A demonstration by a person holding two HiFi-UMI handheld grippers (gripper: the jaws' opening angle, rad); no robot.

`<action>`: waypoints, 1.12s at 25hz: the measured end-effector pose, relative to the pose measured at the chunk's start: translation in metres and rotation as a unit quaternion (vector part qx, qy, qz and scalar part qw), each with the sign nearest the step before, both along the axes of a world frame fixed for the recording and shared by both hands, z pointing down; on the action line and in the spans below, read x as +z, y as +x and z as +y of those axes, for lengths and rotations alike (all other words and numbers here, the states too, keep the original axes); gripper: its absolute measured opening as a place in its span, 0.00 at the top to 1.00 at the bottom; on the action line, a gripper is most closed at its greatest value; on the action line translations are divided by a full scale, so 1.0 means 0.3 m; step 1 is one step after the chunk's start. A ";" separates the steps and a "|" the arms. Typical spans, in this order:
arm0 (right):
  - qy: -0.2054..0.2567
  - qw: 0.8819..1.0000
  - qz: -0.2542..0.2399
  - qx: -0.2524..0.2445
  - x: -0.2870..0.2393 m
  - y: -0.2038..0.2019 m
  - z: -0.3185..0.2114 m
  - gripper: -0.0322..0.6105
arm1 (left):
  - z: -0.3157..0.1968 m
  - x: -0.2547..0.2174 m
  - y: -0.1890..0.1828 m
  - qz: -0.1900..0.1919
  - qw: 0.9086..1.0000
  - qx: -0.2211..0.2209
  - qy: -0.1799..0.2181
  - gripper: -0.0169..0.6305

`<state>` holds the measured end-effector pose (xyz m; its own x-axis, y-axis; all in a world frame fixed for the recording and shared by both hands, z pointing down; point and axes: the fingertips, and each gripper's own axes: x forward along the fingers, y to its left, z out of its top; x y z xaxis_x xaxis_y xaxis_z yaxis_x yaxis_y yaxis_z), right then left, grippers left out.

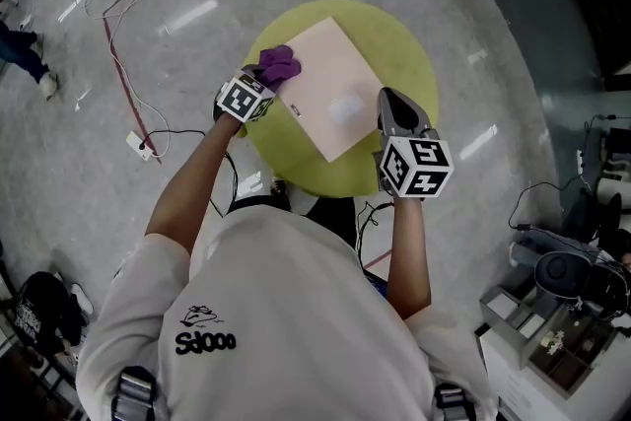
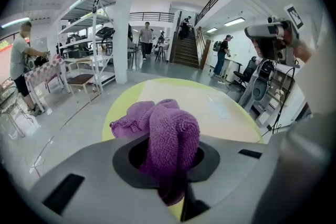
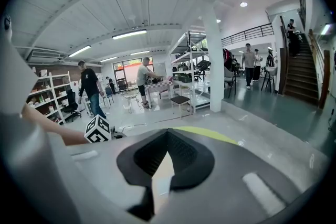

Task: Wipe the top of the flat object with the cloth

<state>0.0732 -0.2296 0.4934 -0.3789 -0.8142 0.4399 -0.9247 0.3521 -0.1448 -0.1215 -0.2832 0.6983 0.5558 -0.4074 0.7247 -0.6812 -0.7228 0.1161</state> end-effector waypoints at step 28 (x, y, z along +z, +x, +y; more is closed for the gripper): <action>0.140 0.987 0.066 -0.037 -0.428 0.274 -0.035 0.94 | -0.078 -0.908 0.077 0.102 0.950 -0.107 0.276 0.87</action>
